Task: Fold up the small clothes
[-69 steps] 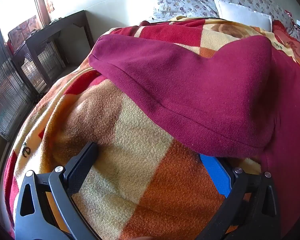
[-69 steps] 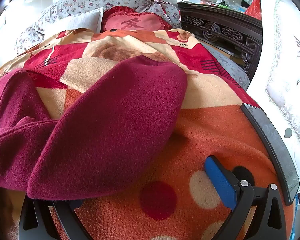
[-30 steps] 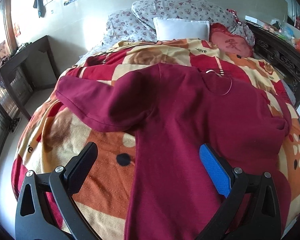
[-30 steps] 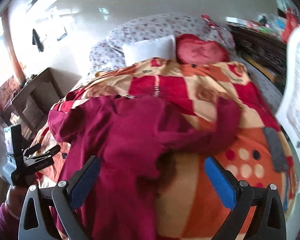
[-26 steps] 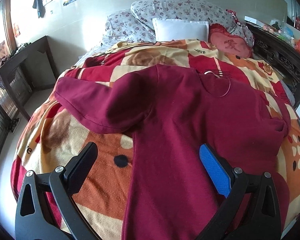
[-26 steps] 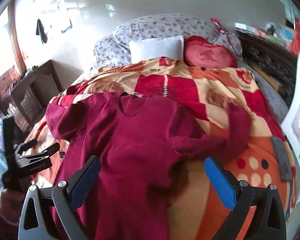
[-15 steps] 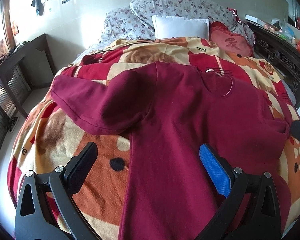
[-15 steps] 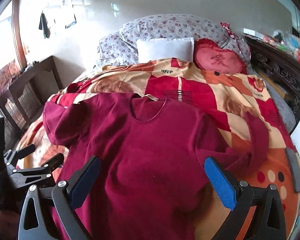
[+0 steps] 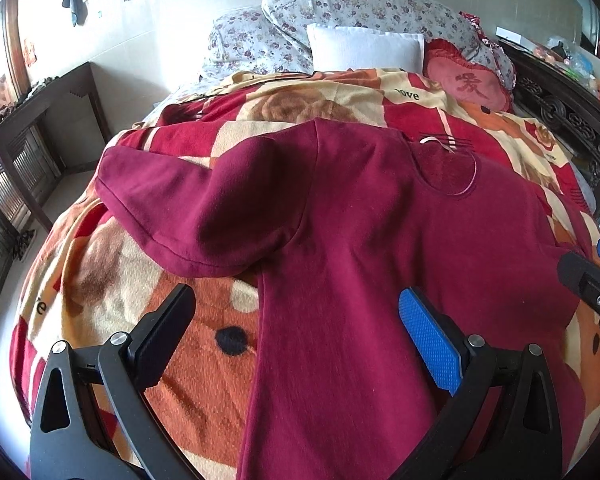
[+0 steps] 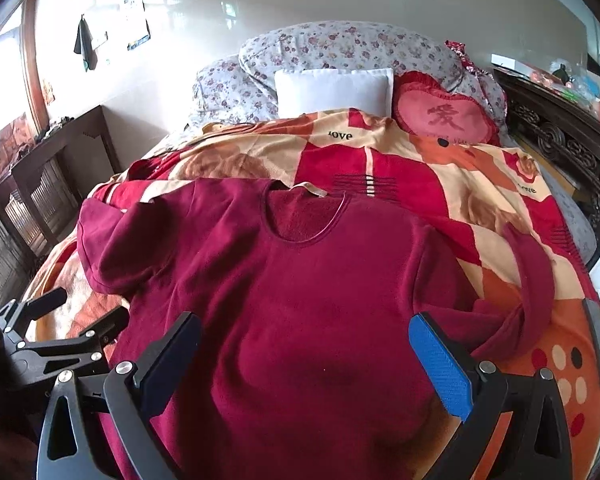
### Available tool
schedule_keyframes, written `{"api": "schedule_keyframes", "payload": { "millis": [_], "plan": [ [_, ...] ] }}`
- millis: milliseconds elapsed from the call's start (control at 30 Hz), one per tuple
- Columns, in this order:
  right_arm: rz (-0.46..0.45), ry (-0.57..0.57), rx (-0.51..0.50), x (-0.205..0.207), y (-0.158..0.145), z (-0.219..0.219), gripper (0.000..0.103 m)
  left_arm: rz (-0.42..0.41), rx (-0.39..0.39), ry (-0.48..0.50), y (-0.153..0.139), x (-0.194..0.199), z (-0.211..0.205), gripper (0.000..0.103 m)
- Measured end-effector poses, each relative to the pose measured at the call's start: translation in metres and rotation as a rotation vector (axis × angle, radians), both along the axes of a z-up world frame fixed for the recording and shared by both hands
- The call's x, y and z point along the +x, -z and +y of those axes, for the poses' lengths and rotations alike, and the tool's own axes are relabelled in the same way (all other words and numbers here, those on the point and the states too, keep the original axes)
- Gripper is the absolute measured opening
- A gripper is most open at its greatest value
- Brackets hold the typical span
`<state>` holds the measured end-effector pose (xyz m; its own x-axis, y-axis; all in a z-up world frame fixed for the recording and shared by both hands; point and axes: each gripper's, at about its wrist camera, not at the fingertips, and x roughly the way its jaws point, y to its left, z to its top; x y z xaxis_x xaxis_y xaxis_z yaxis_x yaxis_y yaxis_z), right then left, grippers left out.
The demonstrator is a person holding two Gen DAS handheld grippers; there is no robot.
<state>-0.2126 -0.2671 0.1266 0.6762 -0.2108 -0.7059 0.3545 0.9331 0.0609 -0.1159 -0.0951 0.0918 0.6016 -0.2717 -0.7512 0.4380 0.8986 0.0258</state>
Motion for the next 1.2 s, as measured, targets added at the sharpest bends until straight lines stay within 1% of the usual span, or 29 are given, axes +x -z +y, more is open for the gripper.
{"api": "schedule_keyframes", "payload": {
  "millis": [600, 1200],
  "plan": [
    [0.032, 0.036, 0.019, 0.007, 0.012, -0.007, 0.103, 0.003, 0.004, -0.007, -0.001, 0.010, -0.007, 0.102],
    [0.062, 0.045, 0.049, 0.023, 0.029, -0.011, 0.103, 0.022, 0.014, -0.023, 0.016, 0.026, -0.010, 0.102]
  ]
}}
